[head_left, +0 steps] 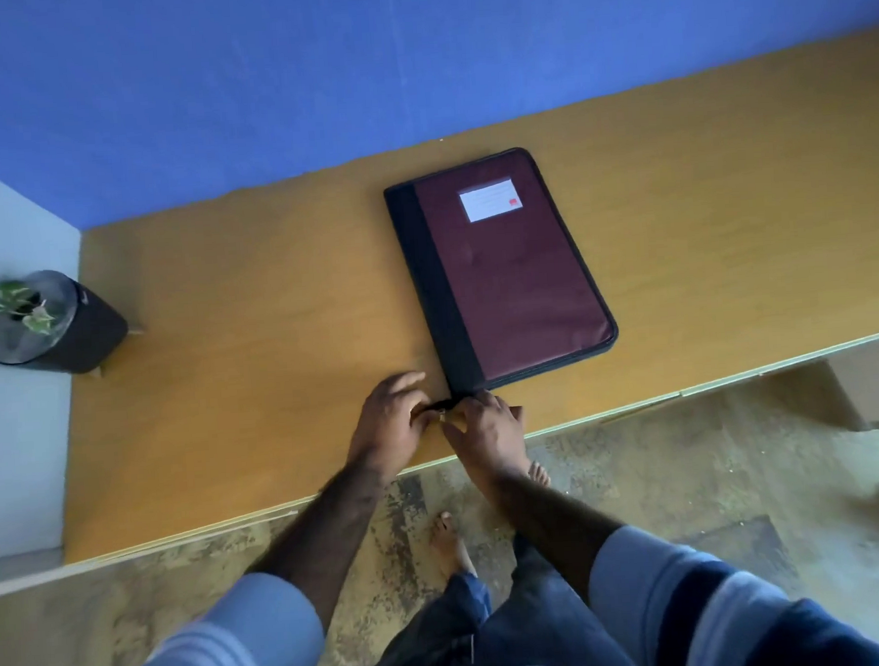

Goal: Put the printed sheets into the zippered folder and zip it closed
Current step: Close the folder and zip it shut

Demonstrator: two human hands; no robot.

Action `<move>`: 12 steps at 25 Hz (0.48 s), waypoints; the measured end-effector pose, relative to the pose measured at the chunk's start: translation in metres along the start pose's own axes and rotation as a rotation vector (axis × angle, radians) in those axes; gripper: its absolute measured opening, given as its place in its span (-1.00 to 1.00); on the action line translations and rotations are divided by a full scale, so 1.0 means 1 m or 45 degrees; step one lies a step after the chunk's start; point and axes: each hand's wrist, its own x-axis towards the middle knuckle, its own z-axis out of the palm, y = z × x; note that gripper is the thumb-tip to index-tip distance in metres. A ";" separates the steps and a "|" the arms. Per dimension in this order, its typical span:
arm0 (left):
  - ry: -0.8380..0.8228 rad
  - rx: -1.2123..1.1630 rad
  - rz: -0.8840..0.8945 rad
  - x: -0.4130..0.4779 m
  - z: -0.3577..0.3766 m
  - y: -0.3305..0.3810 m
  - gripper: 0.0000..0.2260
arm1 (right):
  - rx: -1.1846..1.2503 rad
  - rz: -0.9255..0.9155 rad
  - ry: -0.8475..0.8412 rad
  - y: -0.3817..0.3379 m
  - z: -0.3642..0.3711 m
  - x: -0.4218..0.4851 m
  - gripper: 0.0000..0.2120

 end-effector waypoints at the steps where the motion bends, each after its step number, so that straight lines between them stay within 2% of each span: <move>1: -0.003 -0.017 0.002 0.001 0.000 -0.001 -0.88 | 0.016 0.045 0.023 -0.003 0.002 0.000 -0.72; 4: -0.024 -0.072 0.004 -0.002 0.000 0.000 -0.90 | 0.033 0.122 0.069 -0.011 0.008 -0.003 -0.69; 7: -0.028 -0.088 0.048 -0.008 -0.002 -0.001 -0.91 | 0.042 0.180 0.080 -0.017 0.014 -0.006 -0.78; 12: 0.032 0.070 0.049 -0.016 -0.006 0.000 -0.89 | -0.020 0.220 0.143 -0.016 0.015 -0.006 -0.84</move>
